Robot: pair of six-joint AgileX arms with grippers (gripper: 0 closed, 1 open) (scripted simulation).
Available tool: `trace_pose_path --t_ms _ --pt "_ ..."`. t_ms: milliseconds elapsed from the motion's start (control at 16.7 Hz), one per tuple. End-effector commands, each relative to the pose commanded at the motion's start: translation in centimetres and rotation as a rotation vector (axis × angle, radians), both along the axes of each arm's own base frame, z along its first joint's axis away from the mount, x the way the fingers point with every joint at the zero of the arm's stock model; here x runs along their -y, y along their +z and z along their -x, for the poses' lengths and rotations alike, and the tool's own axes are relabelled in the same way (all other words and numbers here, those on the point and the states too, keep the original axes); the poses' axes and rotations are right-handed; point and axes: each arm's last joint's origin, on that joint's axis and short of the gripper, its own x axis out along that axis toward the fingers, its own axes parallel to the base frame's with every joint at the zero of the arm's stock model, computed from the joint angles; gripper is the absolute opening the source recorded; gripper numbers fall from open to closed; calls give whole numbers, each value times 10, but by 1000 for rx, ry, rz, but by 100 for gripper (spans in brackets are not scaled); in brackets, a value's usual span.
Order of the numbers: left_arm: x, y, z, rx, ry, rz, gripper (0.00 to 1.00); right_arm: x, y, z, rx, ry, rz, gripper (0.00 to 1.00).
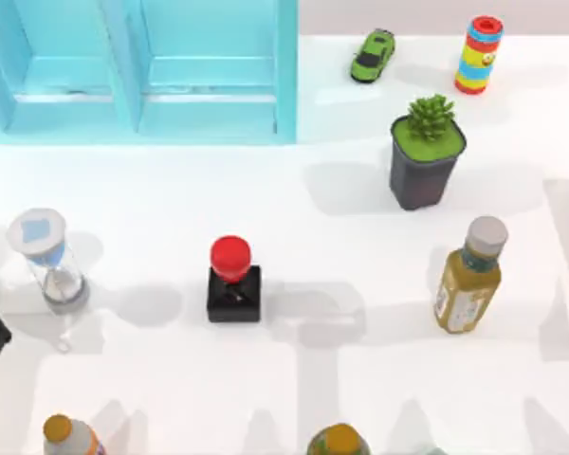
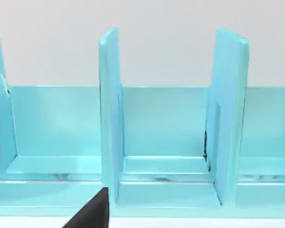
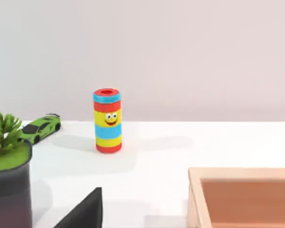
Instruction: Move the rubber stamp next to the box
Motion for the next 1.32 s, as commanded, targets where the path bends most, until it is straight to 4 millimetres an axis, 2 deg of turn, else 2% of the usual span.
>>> trace_pose_path --t_ms 180,360,600,780,960,1080,1200,1320 --pt "0 0 0 0 0 0 100 0 2 0 -5 3 -3 100" --pt "0 0 0 0 0 0 100 -3 19 -1 -55 26 -33 100" --pt "0 0 0 0 0 0 100 -14 66 -11 -199 85 -106 100" --pt "0 0 0 0 0 0 100 -29 111 -32 -354 133 -166 100" --pt "0 0 0 0 0 0 100 -57 154 -68 -534 171 -214 100" --pt "0 0 0 0 0 0 100 -84 177 -96 -661 185 -233 100" --pt "0 0 0 0 0 0 100 -119 192 -126 -788 188 -239 100" --pt "0 0 0 0 0 0 100 -159 197 -154 -910 180 -231 100"
